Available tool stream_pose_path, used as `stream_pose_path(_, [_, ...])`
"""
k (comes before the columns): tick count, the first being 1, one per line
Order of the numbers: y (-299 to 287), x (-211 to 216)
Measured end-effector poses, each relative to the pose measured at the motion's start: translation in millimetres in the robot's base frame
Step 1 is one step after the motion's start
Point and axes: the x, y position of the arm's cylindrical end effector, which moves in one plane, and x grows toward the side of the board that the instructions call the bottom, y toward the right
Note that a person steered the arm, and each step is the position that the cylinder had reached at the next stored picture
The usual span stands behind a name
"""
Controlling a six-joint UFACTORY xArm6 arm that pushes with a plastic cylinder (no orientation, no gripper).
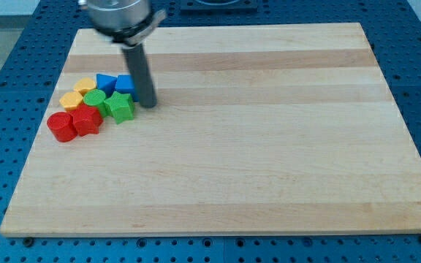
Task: Separate the blue cube from group of blocks
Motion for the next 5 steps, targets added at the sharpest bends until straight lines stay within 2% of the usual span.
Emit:
stream_pose_path(1, [23.5,-54.4])
stream_pose_path(2, [-11.4,-94.4])
stream_pose_path(3, [-101.7,-93.8])
stream_pose_path(4, [-194.5,-51.9])
stream_pose_path(5, [-196.7,-35.4])
